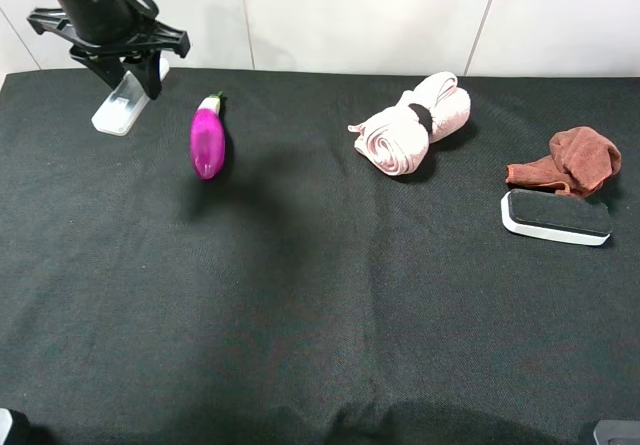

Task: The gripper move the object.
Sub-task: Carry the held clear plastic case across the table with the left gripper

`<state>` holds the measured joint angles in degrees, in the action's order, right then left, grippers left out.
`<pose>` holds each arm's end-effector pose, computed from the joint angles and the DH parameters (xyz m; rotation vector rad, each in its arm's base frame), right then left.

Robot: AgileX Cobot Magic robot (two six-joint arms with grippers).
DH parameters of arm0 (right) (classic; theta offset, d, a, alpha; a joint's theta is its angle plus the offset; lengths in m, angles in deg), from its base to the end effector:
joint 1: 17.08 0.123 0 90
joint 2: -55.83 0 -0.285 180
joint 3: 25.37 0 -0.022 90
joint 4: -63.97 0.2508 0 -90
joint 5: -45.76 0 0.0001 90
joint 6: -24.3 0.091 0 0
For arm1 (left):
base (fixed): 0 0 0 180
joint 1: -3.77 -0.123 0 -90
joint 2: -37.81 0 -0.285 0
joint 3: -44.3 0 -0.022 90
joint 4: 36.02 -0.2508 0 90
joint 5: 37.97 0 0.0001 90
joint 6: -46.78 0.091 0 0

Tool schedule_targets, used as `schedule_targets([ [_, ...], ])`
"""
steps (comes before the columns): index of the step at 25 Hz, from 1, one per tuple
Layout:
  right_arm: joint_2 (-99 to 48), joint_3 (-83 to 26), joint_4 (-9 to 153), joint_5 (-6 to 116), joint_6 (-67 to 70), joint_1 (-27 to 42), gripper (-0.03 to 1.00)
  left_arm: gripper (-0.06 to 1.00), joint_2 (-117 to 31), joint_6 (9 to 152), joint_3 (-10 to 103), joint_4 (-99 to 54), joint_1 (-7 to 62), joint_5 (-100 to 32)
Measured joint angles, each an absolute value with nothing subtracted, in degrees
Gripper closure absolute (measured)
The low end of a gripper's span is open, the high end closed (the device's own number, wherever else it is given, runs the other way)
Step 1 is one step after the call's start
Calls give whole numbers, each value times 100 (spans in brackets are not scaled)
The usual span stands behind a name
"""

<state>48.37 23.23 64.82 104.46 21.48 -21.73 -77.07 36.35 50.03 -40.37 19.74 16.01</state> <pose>-0.0041 0.0015 0.2801 0.0316 2.0032 -0.0659 0.3769 -0.1020 0.2331 0.1876 2.8335 -0.0021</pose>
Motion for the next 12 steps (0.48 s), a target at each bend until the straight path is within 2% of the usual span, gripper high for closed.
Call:
schedule_targets([
  [12,4837,2323,6482,10446,2148,-2173,27,48,-8143,3460,4877,-4228,1822,820],
])
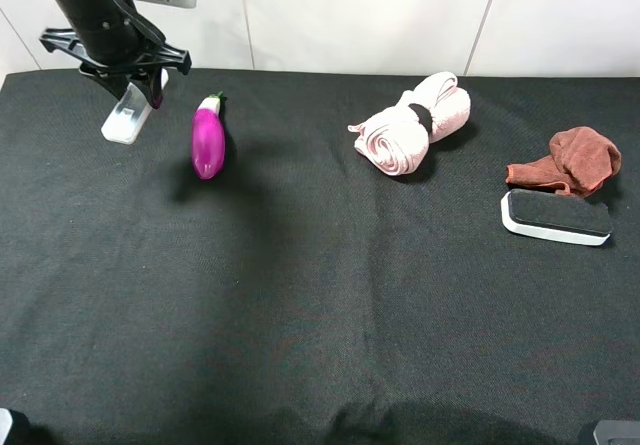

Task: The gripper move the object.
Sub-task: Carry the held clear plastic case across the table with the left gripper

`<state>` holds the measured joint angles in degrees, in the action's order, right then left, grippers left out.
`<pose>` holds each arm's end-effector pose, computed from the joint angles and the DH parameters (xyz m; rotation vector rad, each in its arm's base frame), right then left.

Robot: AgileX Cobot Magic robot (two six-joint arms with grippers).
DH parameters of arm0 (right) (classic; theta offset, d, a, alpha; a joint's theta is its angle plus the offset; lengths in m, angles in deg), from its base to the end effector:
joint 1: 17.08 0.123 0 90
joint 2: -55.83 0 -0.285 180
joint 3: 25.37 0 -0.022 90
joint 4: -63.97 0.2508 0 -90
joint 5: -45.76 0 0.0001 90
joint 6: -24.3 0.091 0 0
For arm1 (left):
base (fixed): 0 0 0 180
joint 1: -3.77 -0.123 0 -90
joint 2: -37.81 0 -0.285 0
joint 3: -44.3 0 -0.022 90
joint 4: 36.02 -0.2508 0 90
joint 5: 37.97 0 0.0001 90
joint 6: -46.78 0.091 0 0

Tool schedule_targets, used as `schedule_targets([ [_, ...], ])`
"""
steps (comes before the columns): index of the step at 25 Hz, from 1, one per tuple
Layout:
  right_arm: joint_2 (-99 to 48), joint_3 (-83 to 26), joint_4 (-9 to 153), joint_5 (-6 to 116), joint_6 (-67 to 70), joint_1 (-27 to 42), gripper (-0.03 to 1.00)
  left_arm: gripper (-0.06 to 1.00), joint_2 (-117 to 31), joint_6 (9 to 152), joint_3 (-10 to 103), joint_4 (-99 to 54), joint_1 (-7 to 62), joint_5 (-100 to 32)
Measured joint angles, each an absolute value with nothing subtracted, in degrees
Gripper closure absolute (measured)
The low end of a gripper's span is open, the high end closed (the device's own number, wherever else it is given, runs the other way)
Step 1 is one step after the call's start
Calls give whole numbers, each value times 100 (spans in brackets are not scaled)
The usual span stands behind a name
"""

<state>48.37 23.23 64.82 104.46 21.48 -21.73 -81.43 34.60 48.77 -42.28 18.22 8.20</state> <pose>-0.0041 0.0015 0.2801 0.0316 2.0032 -0.0659 0.3949 -0.0944 0.2009 0.1427 2.7937 0.0165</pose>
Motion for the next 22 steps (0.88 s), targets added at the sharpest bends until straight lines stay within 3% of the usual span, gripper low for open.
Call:
schedule_targets([
  [22,4837,2323,6482,10446,2148,-2173,27,48,-9144,3266,4856,-4319,1536,-423],
])
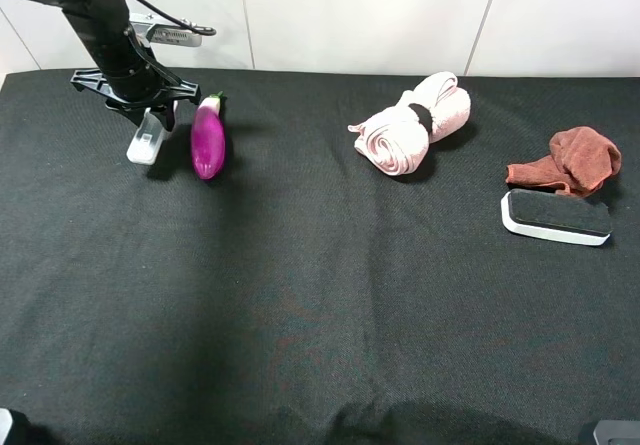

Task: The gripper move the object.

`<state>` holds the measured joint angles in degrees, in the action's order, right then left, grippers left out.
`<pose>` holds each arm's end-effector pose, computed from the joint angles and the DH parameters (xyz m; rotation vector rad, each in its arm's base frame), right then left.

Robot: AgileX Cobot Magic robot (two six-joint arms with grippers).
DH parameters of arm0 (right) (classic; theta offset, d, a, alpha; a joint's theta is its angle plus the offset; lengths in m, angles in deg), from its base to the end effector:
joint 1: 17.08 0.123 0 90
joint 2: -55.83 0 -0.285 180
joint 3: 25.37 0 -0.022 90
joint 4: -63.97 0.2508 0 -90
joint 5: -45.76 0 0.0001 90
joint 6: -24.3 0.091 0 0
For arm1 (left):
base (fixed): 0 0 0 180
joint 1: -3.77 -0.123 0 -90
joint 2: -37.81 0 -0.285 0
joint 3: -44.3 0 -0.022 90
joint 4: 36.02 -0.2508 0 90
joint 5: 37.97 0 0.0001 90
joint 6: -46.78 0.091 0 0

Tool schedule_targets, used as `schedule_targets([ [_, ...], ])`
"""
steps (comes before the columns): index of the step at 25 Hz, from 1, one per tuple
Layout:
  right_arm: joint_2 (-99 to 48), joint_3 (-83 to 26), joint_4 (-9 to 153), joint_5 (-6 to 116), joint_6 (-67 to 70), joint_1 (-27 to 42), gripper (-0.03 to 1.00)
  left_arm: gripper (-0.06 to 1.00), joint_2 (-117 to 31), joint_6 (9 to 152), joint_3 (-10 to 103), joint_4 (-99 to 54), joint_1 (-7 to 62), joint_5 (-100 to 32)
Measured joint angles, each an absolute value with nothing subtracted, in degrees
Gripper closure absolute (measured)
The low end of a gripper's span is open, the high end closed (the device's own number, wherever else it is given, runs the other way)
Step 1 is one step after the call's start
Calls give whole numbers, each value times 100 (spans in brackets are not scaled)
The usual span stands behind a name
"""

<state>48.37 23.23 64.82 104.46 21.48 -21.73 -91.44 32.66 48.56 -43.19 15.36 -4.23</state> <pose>-0.0041 0.0015 0.2801 0.0316 2.0032 -0.0659 0.4240 -0.0805 0.1334 0.0647 2.7599 0.0047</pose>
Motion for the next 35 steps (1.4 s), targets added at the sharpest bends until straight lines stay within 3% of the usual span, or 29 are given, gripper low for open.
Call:
schedule_targets([
  [18,4837,2323,6482,10446,2148,-2173,27,46,-9170,3174,4856,-4357,1524,-469],
  [28,4837,2323,6482,10446,2148,-2173,27,20,-9170,3151,4856,-4357,1500,-432],
  [35,4837,2323,6482,10446,2148,-2173,27,12,-9170,3151,4856,-4362,1500,-422],
])
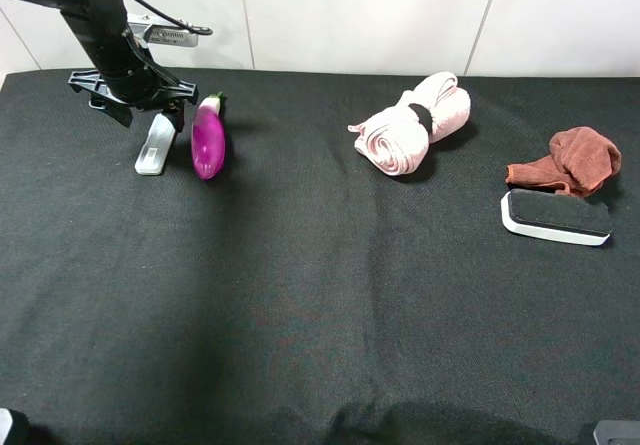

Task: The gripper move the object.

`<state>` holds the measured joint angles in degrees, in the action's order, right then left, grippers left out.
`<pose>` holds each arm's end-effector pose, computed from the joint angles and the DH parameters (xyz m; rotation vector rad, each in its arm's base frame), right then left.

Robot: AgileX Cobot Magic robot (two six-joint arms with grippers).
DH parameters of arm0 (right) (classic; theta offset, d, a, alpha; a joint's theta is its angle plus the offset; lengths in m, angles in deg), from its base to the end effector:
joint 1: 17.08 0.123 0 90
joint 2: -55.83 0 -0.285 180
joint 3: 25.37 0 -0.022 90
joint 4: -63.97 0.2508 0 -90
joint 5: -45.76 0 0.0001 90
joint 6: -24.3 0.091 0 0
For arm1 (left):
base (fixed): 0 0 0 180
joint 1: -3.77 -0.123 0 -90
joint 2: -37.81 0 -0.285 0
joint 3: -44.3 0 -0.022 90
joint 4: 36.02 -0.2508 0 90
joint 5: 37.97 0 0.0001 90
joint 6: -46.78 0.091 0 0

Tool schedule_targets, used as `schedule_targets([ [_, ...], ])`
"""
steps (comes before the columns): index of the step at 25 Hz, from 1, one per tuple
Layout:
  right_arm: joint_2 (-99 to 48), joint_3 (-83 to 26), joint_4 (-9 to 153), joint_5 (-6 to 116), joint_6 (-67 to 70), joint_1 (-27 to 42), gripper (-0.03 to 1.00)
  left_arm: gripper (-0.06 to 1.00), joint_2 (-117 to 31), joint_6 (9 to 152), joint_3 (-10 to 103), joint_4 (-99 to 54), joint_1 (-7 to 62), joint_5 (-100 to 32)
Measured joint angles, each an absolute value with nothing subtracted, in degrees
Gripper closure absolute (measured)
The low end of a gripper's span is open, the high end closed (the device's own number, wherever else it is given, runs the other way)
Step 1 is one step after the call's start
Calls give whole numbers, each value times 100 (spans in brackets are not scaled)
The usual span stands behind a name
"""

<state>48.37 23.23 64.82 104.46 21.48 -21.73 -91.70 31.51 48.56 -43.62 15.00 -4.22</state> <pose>-0.0041 0.0015 0.2801 0.0316 2.0032 -0.0659 0.4246 -0.0775 0.1315 0.0362 2.7639 0.0094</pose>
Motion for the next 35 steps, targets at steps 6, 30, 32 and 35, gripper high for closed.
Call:
schedule_targets([
  [6,4837,2323,6482,10446,2148,-2173,27,-1,-9170,3146,4856,-4249,1500,-262],
  [30,4837,2323,6482,10446,2148,-2173,27,-5,-8706,4114,5449,-2994,1500,1413],
  [32,4837,2323,6482,10446,2148,-2173,27,-5,-8706,4174,5617,-2927,1500,1734],
  [35,4837,2323,6482,10446,2148,-2173,27,-5,-8691,4279,5802,-2889,1500,2207],
])
